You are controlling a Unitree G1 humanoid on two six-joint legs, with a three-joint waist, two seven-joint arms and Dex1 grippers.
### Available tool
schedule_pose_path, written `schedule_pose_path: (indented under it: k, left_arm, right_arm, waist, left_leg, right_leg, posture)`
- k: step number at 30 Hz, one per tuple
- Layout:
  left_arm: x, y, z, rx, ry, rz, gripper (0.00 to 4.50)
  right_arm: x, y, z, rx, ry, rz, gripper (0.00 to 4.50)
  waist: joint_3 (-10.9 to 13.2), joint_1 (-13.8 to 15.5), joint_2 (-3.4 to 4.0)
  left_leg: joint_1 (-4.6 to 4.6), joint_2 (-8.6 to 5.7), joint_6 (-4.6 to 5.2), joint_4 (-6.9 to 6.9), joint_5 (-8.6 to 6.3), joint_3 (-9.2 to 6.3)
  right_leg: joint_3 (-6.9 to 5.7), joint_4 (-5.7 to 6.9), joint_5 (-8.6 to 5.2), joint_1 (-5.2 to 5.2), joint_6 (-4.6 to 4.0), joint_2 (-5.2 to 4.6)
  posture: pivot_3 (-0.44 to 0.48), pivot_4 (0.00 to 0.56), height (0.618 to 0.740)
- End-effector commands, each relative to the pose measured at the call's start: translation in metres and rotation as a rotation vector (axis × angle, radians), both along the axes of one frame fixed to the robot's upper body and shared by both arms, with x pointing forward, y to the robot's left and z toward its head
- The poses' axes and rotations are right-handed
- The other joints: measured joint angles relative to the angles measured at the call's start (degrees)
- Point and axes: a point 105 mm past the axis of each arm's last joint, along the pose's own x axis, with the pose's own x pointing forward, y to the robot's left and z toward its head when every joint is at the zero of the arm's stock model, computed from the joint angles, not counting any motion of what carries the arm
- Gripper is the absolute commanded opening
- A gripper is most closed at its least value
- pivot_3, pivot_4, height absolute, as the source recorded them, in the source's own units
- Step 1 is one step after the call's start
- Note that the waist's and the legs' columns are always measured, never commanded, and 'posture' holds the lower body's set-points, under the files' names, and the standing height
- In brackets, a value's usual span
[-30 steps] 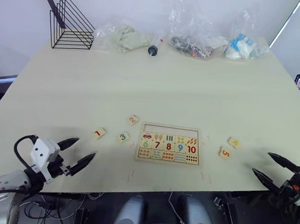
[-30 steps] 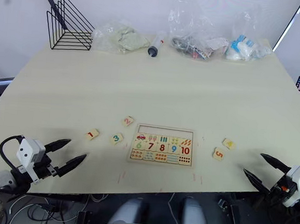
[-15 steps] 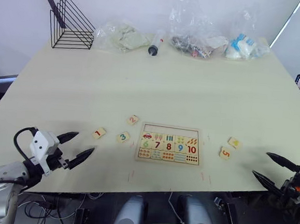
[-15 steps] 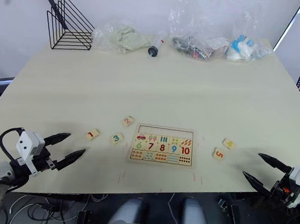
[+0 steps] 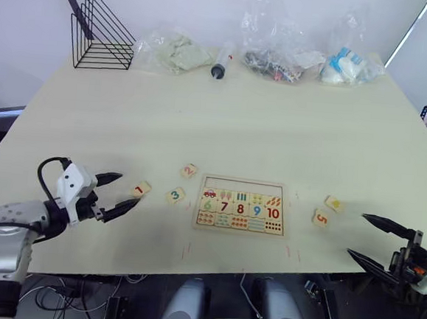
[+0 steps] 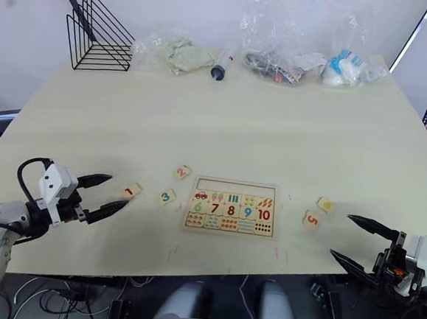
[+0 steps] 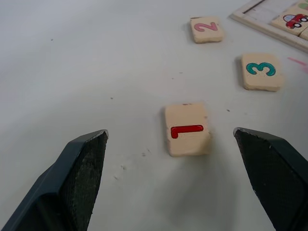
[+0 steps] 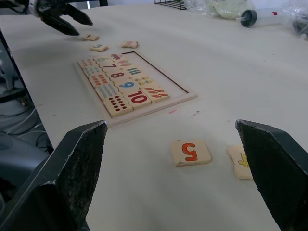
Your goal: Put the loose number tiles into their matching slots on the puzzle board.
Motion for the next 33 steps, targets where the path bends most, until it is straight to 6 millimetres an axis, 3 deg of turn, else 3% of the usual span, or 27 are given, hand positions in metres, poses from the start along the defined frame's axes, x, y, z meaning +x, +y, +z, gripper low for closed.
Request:
schedule_pose_path:
  k: [1,18,21,22,28,33]
  left_arm:
    - [0.003,0.002,0.002,0.007,0.009,-0.009,4.46]
    - [0.009,-0.006,-0.013,0.009,0.059,-0.073,4.46]
    - [0.006,-0.004,-0.016,0.012,0.069,-0.088,3.74]
    - [0.005,-0.004,-0.017,0.007,0.071,-0.087,3.15]
    - [0.004,-0.009,-0.008,-0.040,0.044,-0.097,0.95]
    - [0.004,-0.013,0.001,-0.051,0.013,-0.121,0.92]
  right_arm:
    - [0.001,-0.001,0.011,-0.007,-0.040,0.021,4.50]
    - [0.004,0.002,0.014,-0.007,-0.072,0.043,4.50]
    - [0.004,0.002,0.014,-0.007,-0.072,0.045,4.50]
    - [0.003,0.001,0.014,-0.007,-0.072,0.045,4.50]
    - [0.003,0.002,0.014,-0.005,-0.076,0.050,4.50]
    - [0.003,0.004,0.015,-0.001,-0.081,0.051,4.50]
  waist:
    - [0.0,0.0,-0.02]
    - [0.0,0.1,0.06]
    - [0.0,0.0,0.07]
    - [0.0,0.0,0.07]
    - [0.0,0.0,0.07]
    - [0.0,0.1,0.05]
  left_leg:
    - [0.00,0.00,0.00,0.00,0.00,-0.01]
    - [0.00,0.00,0.00,-0.01,0.00,-0.03]
    - [0.01,0.00,0.00,-0.01,0.00,-0.03]
    - [0.01,0.00,0.00,-0.01,0.00,-0.02]
    - [0.01,0.02,0.00,-0.01,0.00,-0.02]
    - [-0.01,0.02,0.00,-0.01,0.00,-0.03]
  right_leg:
    - [0.00,0.00,0.00,0.00,0.00,0.00]
    - [-0.01,-0.01,0.01,0.01,0.01,-0.06]
    - [-0.01,0.00,0.01,0.01,0.01,-0.05]
    - [-0.01,-0.01,0.01,0.01,0.01,-0.05]
    - [0.01,-0.01,0.01,0.00,0.01,-0.07]
    - [0.00,-0.02,0.01,0.00,0.01,-0.08]
  posture:
    - [0.000,0.150,0.740]
    - [0.000,0.150,0.740]
    - [0.000,0.150,0.740]
    - [0.000,0.150,0.740]
    - [0.000,0.150,0.740]
    - [0.000,0.150,0.740]
